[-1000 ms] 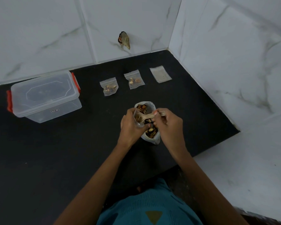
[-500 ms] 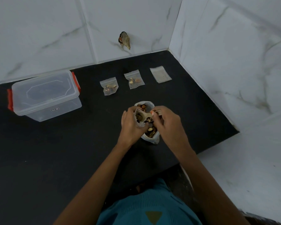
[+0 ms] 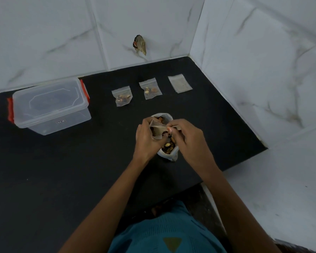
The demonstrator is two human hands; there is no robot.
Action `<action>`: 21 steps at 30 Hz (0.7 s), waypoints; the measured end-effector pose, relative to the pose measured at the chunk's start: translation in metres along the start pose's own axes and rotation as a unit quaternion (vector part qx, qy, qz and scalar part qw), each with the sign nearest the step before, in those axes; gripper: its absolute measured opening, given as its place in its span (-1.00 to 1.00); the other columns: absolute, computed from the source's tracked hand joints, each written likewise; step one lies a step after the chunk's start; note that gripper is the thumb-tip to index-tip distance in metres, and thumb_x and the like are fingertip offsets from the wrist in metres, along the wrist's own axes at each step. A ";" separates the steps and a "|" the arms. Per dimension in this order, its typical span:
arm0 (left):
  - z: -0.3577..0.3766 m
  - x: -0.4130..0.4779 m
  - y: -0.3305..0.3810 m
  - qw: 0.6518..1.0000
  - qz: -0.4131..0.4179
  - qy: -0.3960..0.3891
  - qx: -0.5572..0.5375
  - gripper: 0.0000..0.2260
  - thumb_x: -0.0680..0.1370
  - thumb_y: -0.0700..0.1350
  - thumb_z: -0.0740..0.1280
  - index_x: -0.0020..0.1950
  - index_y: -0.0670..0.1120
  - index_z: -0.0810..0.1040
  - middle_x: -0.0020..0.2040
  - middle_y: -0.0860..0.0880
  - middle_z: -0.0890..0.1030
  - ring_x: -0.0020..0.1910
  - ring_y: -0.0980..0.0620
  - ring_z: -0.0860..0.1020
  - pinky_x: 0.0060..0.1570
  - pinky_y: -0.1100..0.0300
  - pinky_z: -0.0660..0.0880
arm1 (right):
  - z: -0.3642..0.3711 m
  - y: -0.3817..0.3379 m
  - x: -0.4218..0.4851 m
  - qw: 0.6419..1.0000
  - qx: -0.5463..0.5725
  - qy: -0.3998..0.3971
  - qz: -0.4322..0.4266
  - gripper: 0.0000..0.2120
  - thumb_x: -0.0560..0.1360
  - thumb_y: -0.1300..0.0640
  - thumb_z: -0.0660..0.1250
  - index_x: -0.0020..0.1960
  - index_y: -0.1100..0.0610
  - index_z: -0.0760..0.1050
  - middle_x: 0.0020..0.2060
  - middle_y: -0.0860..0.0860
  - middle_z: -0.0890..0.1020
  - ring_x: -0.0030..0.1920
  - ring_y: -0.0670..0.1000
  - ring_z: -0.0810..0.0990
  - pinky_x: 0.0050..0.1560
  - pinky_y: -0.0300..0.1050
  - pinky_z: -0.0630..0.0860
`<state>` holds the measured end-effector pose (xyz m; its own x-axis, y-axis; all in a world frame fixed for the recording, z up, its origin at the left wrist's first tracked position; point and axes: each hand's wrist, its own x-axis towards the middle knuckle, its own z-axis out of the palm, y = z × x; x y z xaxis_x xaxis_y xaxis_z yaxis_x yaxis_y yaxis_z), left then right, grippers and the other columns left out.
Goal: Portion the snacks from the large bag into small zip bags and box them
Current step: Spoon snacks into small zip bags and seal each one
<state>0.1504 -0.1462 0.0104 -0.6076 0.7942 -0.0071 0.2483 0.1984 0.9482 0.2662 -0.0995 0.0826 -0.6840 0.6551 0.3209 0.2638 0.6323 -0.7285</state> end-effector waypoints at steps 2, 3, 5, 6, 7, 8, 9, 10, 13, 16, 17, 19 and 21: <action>0.001 -0.001 -0.001 1.000 0.003 0.001 0.000 -0.52 0.23 0.19 0.37 0.08 0.10 0.36 0.09 0.02 0.49 0.14 -0.04 0.47 0.10 -0.11 0.48 | -0.001 0.008 -0.001 0.999 0.000 0.028 0.018 -0.76 0.50 0.22 0.18 0.00 0.35 0.53 -0.12 0.21 0.61 -0.12 0.07 0.58 -0.07 -0.06 0.51; 0.001 -0.001 -0.001 1.000 0.003 0.002 -0.001 -0.49 0.23 0.19 0.37 0.10 0.06 0.37 0.10 0.02 0.49 0.15 -0.04 0.46 0.10 -0.10 0.48 | -0.001 0.010 -0.001 0.999 -0.004 0.033 0.009 -0.76 0.50 0.22 0.18 0.01 0.35 0.53 -0.12 0.21 0.61 -0.12 0.05 0.57 -0.08 -0.07 0.51; 0.001 -0.001 0.001 1.000 0.002 0.003 -0.005 -0.47 0.22 0.19 0.36 0.11 0.04 0.38 0.10 0.03 0.48 0.15 -0.03 0.46 0.11 -0.09 0.48 | -0.001 0.010 -0.001 0.999 -0.011 0.041 -0.007 -0.72 0.52 0.16 0.16 0.00 0.35 0.53 -0.13 0.20 0.61 -0.13 0.03 0.56 -0.10 -0.12 0.51; 0.000 -0.001 0.002 1.000 0.003 0.003 -0.007 -0.47 0.21 0.19 0.36 0.11 0.03 0.38 0.09 0.04 0.48 0.15 -0.01 0.46 0.12 -0.08 0.48 | -0.001 0.011 -0.002 0.999 -0.009 0.041 -0.009 -0.70 0.51 0.14 0.15 0.00 0.35 0.53 -0.13 0.19 0.61 -0.13 0.01 0.56 -0.10 -0.17 0.50; 0.000 -0.001 0.003 1.000 0.005 0.003 -0.010 -0.46 0.21 0.18 0.37 0.12 0.02 0.38 0.08 0.06 0.48 0.15 0.00 0.46 0.12 -0.06 0.48 | -0.001 0.011 -0.002 0.999 -0.001 0.045 -0.004 -0.72 0.51 0.15 0.16 0.01 0.34 0.53 -0.12 0.18 0.61 -0.13 -0.01 0.55 -0.10 -0.24 0.49; 0.000 -0.001 0.004 1.000 0.005 0.003 -0.015 -0.46 0.21 0.16 0.38 0.12 0.01 0.38 0.07 0.07 0.47 0.14 0.02 0.46 0.13 -0.04 0.48 | -0.002 0.011 -0.003 0.999 0.005 0.051 0.001 -0.75 0.52 0.18 0.18 0.01 0.34 0.53 -0.12 0.17 0.60 -0.12 -0.03 0.55 -0.10 -0.31 0.47; 0.000 -0.001 0.004 1.000 0.004 0.003 -0.019 -0.46 0.22 0.13 0.40 0.13 0.00 0.38 0.07 0.07 0.47 0.14 0.03 0.46 0.13 -0.03 0.48 | -0.002 0.012 -0.004 0.998 0.012 0.058 0.000 -0.76 0.51 0.19 0.18 0.01 0.33 0.53 -0.12 0.16 0.60 -0.12 -0.06 0.54 -0.07 -0.33 0.47; 0.000 -0.001 0.004 1.000 0.003 0.004 -0.024 -0.47 0.24 0.08 0.43 0.14 0.00 0.37 0.08 0.06 0.46 0.14 0.03 0.46 0.13 -0.03 0.48 | -0.003 0.012 -0.004 0.998 0.016 0.061 -0.010 -0.75 0.51 0.18 0.18 0.01 0.32 0.54 -0.12 0.15 0.61 -0.11 -0.08 0.55 -0.05 -0.32 0.46; -0.001 -0.001 0.003 0.999 0.002 0.007 -0.045 -0.53 0.33 -0.11 0.50 0.14 -0.01 0.36 0.04 0.10 0.46 0.10 0.06 0.48 0.12 -0.01 0.49 | -0.003 0.016 -0.004 0.998 0.010 0.037 -0.048 -0.73 0.49 0.19 0.15 -0.01 0.32 0.55 -0.11 0.18 0.60 -0.10 -0.02 0.57 -0.02 -0.21 0.47; -0.003 0.001 0.003 0.998 -0.004 0.006 -0.060 -0.54 0.36 -0.17 0.50 0.13 0.03 0.33 0.03 0.16 0.44 0.10 0.10 0.47 0.12 0.08 0.49 | -0.002 0.023 -0.006 0.997 -0.010 0.027 -0.076 -0.72 0.49 0.21 0.13 -0.02 0.32 0.56 -0.12 0.20 0.59 -0.12 0.05 0.57 -0.03 -0.16 0.47; -0.003 0.001 0.003 0.998 -0.006 0.007 -0.061 -0.54 0.36 -0.17 0.50 0.13 0.03 0.33 0.03 0.16 0.43 0.09 0.12 0.47 0.11 0.11 0.49 | -0.002 0.025 -0.007 0.996 -0.011 0.029 -0.081 -0.73 0.49 0.22 0.13 -0.02 0.33 0.56 -0.13 0.21 0.59 -0.12 0.06 0.58 -0.04 -0.14 0.47; -0.003 0.002 0.004 0.998 -0.006 0.012 -0.063 -0.54 0.37 -0.18 0.50 0.13 0.02 0.33 0.02 0.17 0.43 0.05 0.20 0.46 0.07 0.19 0.48 | 0.000 0.028 -0.009 0.995 -0.009 0.042 -0.087 -0.76 0.50 0.24 0.15 -0.02 0.32 0.56 -0.12 0.20 0.59 -0.10 0.01 0.56 -0.04 -0.19 0.48; -0.003 0.002 0.005 0.998 0.002 0.016 -0.061 -0.57 0.38 -0.20 0.48 0.12 0.00 0.34 0.00 0.19 0.43 0.02 0.26 0.45 0.03 0.28 0.46 | 0.002 0.030 -0.009 0.997 0.021 0.046 -0.066 -0.81 0.50 0.30 0.20 -0.01 0.31 0.56 -0.11 0.14 0.59 -0.07 -0.11 0.53 -0.04 -0.32 0.48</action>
<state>0.1480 -0.1450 0.0162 -0.6317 0.7752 0.0046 0.1580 0.1229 0.9798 0.2792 -0.0873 0.0562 -0.6444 0.6045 0.4684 0.1460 0.6984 -0.7006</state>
